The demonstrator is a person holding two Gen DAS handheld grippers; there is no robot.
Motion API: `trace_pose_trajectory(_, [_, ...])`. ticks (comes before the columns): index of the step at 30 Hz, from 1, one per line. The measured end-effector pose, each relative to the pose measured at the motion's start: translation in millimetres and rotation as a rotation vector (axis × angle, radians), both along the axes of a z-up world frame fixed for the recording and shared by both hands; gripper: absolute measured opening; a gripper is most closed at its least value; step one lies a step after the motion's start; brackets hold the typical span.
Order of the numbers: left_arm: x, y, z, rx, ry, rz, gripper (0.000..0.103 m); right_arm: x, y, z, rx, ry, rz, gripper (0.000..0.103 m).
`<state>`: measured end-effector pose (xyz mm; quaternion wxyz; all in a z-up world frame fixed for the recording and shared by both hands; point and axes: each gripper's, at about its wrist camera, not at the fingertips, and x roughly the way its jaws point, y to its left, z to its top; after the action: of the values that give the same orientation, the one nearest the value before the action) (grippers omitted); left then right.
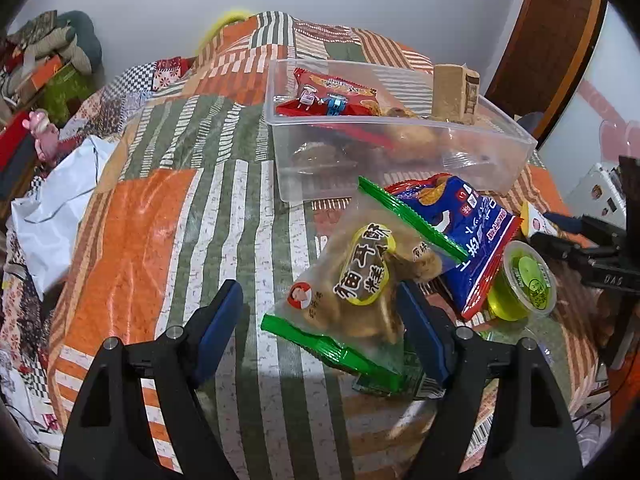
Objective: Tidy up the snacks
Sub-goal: 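Grasp the green-trimmed snack bag with the left tool while the right tool grasps the KAKA bag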
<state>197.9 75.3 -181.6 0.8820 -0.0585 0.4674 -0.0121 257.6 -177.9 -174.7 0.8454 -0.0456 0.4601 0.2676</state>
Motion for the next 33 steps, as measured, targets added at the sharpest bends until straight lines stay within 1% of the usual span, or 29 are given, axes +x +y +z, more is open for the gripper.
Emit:
trace_pose_trajectory(4, [5,-6,-2,-0.008,-0.008,-0.016,0.079,-8,1,3,-0.005,0.005,0.019,0.075])
trace_pose_trajectory(7, [13,-10,-8,-0.010,0.009,-0.033,0.079,-8,3,4,-0.013,-0.009,0.023,0.075])
trace_pose_trajectory(11, [24,-11,-14,-0.014,0.031,-0.049,0.079,0,5,-2,-0.021,-0.004,0.007,0.075])
trace_pose_trajectory(14, [29,-12,-19,-0.024,0.038,-0.060,0.079,5,4,-4,-0.004,0.007,-0.010,0.075])
trace_pose_trajectory(17, [34,-15,-24,-0.021,0.040,-0.064,0.079,6,3,-4,0.004,0.008,-0.019,0.070])
trace_pose_trajectory(19, [35,-19,-26,-0.004,0.033,-0.073,0.078,7,2,-5,0.004,0.005,-0.027,0.065])
trace_pose_trajectory(20, [35,-20,-27,0.001,0.031,-0.077,0.078,7,3,-5,0.004,0.003,-0.028,0.060])
trace_pose_trajectory(21, [35,-23,-28,0.008,0.024,-0.085,0.076,7,2,-5,0.008,0.004,-0.028,0.057])
trace_pose_trajectory(22, [34,-24,-28,0.011,0.021,-0.091,0.071,7,2,-5,0.014,0.004,-0.027,0.056])
trace_pose_trajectory(23, [34,-25,-28,0.017,0.020,-0.095,0.069,6,1,-4,0.018,0.001,-0.029,0.054])
trace_pose_trajectory(24, [32,-26,-28,0.028,0.016,-0.092,0.065,6,1,-4,0.019,-0.003,-0.032,0.053])
trace_pose_trajectory(30, [25,-23,-24,0.012,0.011,-0.084,0.058,2,-1,2,0.019,-0.026,-0.042,0.048])
trace_pose_trajectory(33, [19,-20,-20,0.006,0.006,-0.070,0.057,-1,-2,5,0.020,-0.041,-0.043,0.047])
